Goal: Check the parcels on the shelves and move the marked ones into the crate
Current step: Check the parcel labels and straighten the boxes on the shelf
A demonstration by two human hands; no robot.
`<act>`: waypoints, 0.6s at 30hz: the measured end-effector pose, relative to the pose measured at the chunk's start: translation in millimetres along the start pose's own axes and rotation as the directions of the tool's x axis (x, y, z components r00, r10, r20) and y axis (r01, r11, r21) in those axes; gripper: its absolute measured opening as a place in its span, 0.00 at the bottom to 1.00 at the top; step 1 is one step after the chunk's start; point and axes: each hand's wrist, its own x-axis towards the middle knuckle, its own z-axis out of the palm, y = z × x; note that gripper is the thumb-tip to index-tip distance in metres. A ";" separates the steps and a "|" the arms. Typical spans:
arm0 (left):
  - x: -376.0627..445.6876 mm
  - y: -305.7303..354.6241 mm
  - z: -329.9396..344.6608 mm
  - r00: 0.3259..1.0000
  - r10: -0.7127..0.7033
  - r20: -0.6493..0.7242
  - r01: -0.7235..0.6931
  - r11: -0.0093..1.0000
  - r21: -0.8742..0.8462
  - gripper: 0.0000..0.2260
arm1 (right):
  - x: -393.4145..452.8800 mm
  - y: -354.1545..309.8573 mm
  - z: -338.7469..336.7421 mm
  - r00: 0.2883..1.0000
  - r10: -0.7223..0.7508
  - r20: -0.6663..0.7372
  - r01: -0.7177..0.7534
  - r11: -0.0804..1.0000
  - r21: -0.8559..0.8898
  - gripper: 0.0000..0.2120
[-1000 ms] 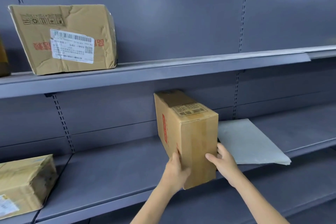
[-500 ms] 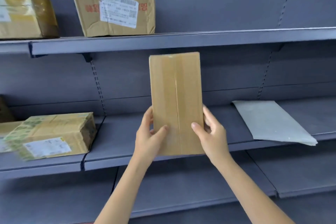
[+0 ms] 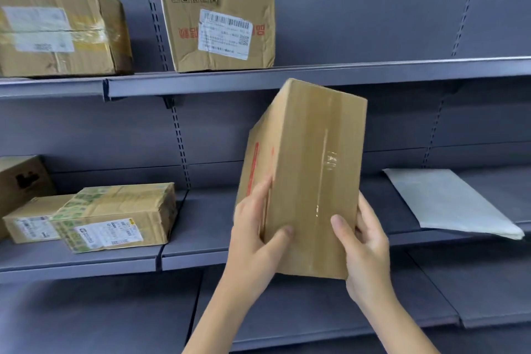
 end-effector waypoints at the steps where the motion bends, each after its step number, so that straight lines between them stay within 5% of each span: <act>1: -2.0 5.6 2.6 0.998 0.049 0.026 -0.050 0.996 0.068 0.31 | -3.4 3.8 -2.9 0.999 0.046 -0.025 -0.044 0.997 0.070 0.29; 3: -1.9 13.1 10.1 0.980 0.136 0.143 -0.165 0.963 0.214 0.29 | -8.5 12.4 -7.8 0.984 0.163 -0.070 -0.147 0.970 0.194 0.30; 7: 15.5 3.3 26.0 0.914 0.149 0.378 -0.349 0.764 0.543 0.29 | -16.3 42.5 -16.2 0.903 0.404 -0.148 -0.330 0.870 0.367 0.16; 11: 30.1 -10.3 44.0 0.845 -0.005 0.535 -0.413 0.629 0.659 0.29 | -23.4 57.9 -17.5 0.794 0.563 -0.228 -0.405 0.770 0.494 0.35; 14: 33.2 -21.3 51.5 0.804 -0.055 0.592 -0.440 0.613 0.656 0.34 | -18.0 68.8 -34.8 0.754 0.609 -0.245 -0.418 0.734 0.536 0.19; 18: 39.1 -47.7 31.3 0.854 -0.077 0.515 -0.367 0.611 0.701 0.48 | -5.3 61.8 -55.3 0.772 0.569 -0.284 -0.382 0.772 0.508 0.14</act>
